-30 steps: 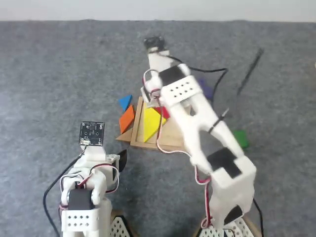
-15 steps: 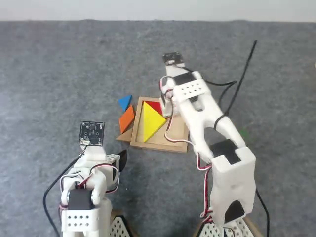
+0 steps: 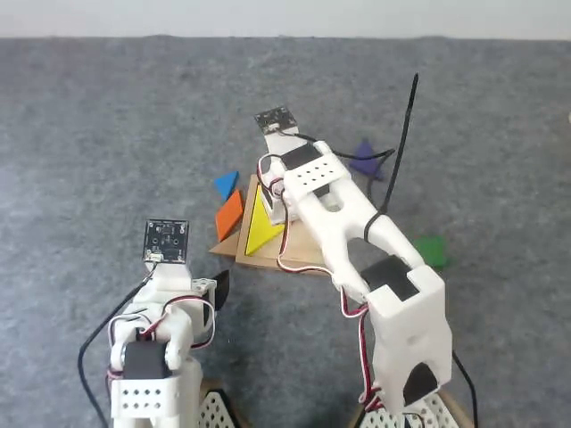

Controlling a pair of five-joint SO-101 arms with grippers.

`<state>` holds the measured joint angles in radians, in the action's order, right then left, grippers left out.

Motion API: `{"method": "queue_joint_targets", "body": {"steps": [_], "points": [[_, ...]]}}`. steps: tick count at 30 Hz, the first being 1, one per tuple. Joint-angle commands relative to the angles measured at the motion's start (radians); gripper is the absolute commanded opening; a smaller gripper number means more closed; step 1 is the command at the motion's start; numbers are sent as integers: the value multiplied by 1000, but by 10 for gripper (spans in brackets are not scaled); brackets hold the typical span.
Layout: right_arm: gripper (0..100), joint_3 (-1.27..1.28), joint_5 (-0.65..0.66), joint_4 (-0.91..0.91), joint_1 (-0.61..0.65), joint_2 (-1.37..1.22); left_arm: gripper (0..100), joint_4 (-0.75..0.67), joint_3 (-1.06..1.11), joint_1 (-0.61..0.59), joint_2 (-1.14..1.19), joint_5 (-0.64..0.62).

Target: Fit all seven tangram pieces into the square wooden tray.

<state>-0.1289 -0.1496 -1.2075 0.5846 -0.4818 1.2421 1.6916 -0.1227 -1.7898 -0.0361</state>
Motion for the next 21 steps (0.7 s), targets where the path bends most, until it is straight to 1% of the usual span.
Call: {"method": "queue_joint_targets", "body": {"steps": [1,4,7,10,15,18,21], "points": [[391,-35,14,-104,-64,99,245,6,-7,0,-11,8],[391,-29,84,-185,-143,231,245,6,-7,0,-11,8],[391,55,169,-206,-208,361,245,6,-7,0,-11,8],[391,207,230,-162,-268,461,245,6,-7,0,-11,8],[391,457,293,18,-383,542,245,6,-7,0,-11,8],[391,534,319,19,-449,559,245,6,-7,0,-11,8],[391,592,331,12,-481,561,245,6,-7,0,-11,8]]}}
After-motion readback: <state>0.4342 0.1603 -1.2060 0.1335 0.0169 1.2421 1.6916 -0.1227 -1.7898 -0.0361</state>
